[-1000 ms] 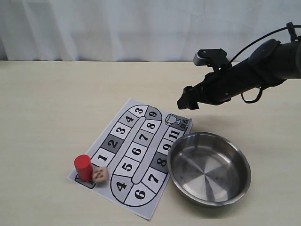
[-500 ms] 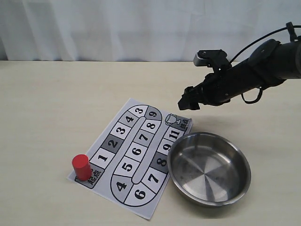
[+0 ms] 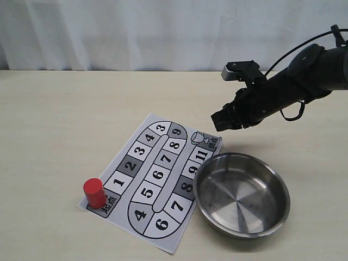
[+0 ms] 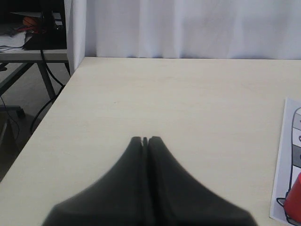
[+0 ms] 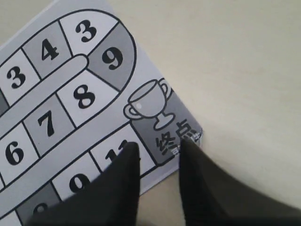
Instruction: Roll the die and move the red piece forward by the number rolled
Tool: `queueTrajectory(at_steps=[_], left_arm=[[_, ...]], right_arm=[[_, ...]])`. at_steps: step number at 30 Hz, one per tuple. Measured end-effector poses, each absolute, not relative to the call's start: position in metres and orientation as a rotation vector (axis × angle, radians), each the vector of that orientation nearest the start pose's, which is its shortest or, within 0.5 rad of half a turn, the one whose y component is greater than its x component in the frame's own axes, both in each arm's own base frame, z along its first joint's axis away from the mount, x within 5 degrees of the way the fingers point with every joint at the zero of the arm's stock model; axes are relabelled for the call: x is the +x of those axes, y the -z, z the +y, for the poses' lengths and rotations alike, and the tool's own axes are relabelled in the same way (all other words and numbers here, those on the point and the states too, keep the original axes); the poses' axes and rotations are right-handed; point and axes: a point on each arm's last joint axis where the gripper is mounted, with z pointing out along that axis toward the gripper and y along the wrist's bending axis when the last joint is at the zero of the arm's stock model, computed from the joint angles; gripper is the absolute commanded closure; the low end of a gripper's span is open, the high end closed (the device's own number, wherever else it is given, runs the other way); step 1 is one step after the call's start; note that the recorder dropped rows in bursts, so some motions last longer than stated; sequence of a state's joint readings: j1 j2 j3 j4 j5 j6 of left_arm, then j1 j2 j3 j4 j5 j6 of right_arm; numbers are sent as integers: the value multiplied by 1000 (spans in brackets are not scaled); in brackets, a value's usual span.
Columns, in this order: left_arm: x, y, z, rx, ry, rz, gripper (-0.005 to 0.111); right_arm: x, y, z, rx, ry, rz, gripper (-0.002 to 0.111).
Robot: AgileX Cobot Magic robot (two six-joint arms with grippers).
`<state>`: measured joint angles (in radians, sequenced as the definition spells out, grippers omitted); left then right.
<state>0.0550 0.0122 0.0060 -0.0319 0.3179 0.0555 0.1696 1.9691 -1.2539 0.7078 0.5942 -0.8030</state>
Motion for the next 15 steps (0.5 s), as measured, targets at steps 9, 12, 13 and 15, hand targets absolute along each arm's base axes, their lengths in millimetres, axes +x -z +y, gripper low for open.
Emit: queueTrajectory(at_steps=[9,12,13,15], left_arm=[[55,-182,2,-20,-48,1820,107],[55,-182,2,-20,-48,1820,107],[55,-182,2,-20,-48,1820,107],[55,-182,2,-20,-48,1820,107]], right_arm=[[369,-205,100,-722,-511,2535,104],[361,-218,102,-777,-511,2524,104],[359,-221,103,-809,-495,2517,104],[352,-225,111,-887,-464,2502,104]])
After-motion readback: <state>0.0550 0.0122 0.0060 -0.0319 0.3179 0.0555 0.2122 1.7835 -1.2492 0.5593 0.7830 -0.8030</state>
